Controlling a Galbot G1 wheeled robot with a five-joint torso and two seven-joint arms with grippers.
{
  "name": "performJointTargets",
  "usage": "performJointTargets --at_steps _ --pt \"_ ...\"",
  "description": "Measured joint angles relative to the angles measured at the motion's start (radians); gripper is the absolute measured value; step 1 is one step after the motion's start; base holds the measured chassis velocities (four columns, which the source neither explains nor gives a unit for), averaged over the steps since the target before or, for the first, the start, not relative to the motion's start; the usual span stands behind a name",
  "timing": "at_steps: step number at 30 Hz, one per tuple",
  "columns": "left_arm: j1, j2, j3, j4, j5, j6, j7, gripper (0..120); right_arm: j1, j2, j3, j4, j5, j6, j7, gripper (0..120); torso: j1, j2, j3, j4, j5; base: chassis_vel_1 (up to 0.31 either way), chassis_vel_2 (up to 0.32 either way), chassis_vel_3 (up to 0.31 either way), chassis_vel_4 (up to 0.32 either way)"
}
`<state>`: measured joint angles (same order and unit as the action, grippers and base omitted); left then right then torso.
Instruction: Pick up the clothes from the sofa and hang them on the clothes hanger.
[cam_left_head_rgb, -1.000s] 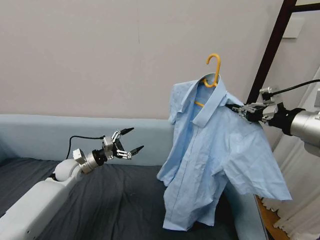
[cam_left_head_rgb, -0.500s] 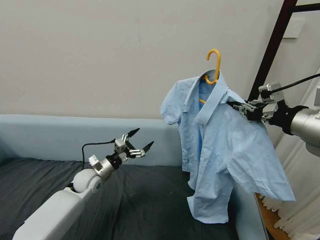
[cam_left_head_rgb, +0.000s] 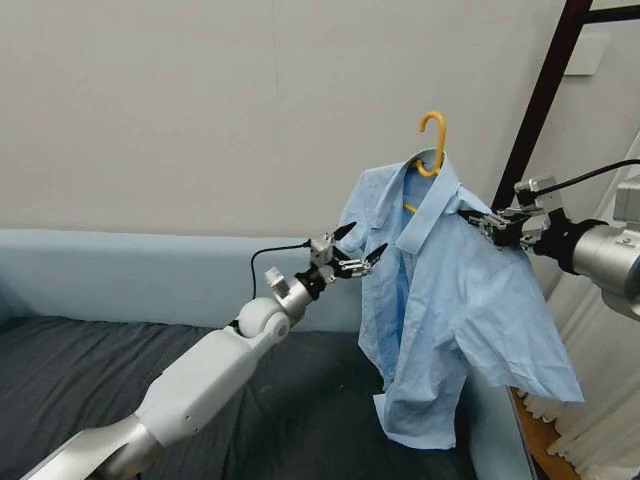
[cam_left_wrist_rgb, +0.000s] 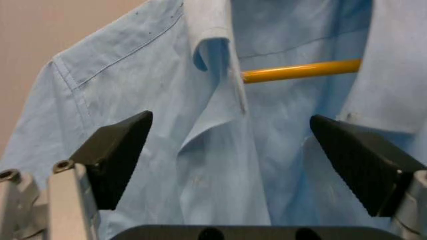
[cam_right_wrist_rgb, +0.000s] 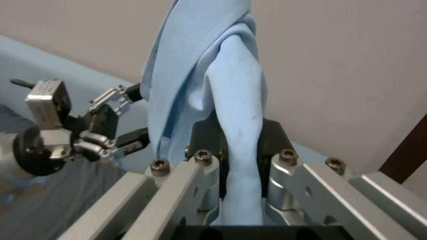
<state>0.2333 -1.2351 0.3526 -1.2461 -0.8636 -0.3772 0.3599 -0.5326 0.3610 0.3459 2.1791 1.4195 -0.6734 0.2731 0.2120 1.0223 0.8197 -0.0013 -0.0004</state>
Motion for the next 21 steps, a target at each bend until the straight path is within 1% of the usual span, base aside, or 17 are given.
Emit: performJointTargets --at_steps 1,2,5,6,7,9,10,11,12,14,16,17,18,20,21 --pt "-0.010 -0.011 0.005 0.014 -0.001 -0.004 -0.008 84 0.002 0.001 0.000 -0.001 0.000 0.000 -0.001 8 0.000 0.000 0.000 0.0000 0.0000 0.000 0.000 0.000 0.000" --pt "-0.010 -0.011 0.005 0.014 -0.001 -0.004 -0.008 84 0.002 0.001 0.000 -0.001 0.000 0.000 -0.001 8 0.000 0.000 0.000 0.0000 0.0000 0.000 0.000 0.000 0.000" --pt "-0.026 -0.027 0.012 0.034 -0.006 -0.012 -0.016 69 0.008 0.004 -0.001 -0.008 -0.001 0.001 -0.006 8 0.000 0.000 0.000 0.0000 -0.0003 0.000 0.000 0.000 0.000" --pt "-0.026 -0.027 0.012 0.034 -0.006 -0.012 -0.016 69 0.008 0.004 -0.001 -0.008 -0.001 0.001 -0.006 8 0.000 0.000 0.000 0.0000 -0.0003 0.000 0.000 0.000 0.000" --pt "-0.029 -0.028 0.013 0.035 -0.008 -0.013 -0.016 67 0.009 0.004 -0.001 -0.010 -0.001 0.001 -0.007 8 0.000 0.000 0.000 0.0001 -0.0003 0.000 0.000 0.000 0.000" --pt "-0.033 -0.030 0.013 0.039 -0.014 -0.018 -0.015 56 0.013 0.004 -0.001 -0.013 -0.001 0.001 -0.007 8 0.000 0.000 0.000 0.0002 -0.0004 0.000 0.000 0.000 0.000" --pt "-0.034 -0.031 0.013 0.039 -0.016 -0.019 -0.015 54 0.014 0.004 -0.001 -0.014 -0.001 0.001 -0.007 8 0.000 0.000 0.000 0.0002 -0.0004 0.000 0.000 0.000 0.000" --pt "-0.034 -0.032 0.013 0.039 -0.021 -0.022 -0.014 48 0.016 0.004 -0.003 -0.015 -0.002 0.001 -0.007 8 0.000 0.000 0.000 0.0001 -0.0004 0.000 0.000 0.000 0.000" --pt "-0.034 -0.032 0.013 0.039 -0.021 -0.022 -0.014 48 0.016 0.004 -0.003 -0.015 -0.002 0.001 -0.007 8 0.000 0.000 0.000 0.0001 -0.0004 0.000 0.000 0.000 0.000" --pt "-0.034 -0.032 0.013 0.033 -0.026 -0.023 -0.011 38 0.019 0.006 -0.005 -0.018 -0.003 0.001 -0.006 8 0.000 0.000 0.000 0.0001 -0.0004 0.000 0.000 0.000 0.000" --pt "-0.034 -0.031 0.013 0.028 -0.031 -0.024 -0.009 31 0.019 0.007 -0.007 -0.019 -0.006 0.001 -0.006 8 0.000 0.000 0.000 0.0000 -0.0004 0.000 0.000 0.000 0.000" --pt "-0.033 -0.031 0.013 0.026 -0.033 -0.024 -0.008 26 0.019 0.008 -0.008 -0.020 -0.007 0.001 -0.006 8 0.000 0.000 0.000 0.0000 -0.0004 0.000 0.000 0.000 0.000" --pt "-0.033 -0.031 0.013 0.026 -0.033 -0.024 -0.008 26 0.019 0.008 -0.008 -0.020 -0.007 0.001 -0.006 8 0.000 0.000 0.000 0.0000 -0.0004 0.000 0.000 0.000 0.000" --pt "-0.033 -0.032 0.012 0.026 -0.039 -0.024 -0.003 15 0.021 0.010 -0.009 -0.022 -0.008 0.001 -0.007 8 0.000 0.000 0.000 0.0001 -0.0004 0.000 0.000 0.000 0.000" --pt "-0.033 -0.032 0.012 0.026 -0.043 -0.025 0.003 12 0.022 0.010 -0.010 -0.023 -0.008 0.000 -0.007 8 0.000 0.000 0.000 0.0001 -0.0005 0.000 0.000 0.000 0.000"
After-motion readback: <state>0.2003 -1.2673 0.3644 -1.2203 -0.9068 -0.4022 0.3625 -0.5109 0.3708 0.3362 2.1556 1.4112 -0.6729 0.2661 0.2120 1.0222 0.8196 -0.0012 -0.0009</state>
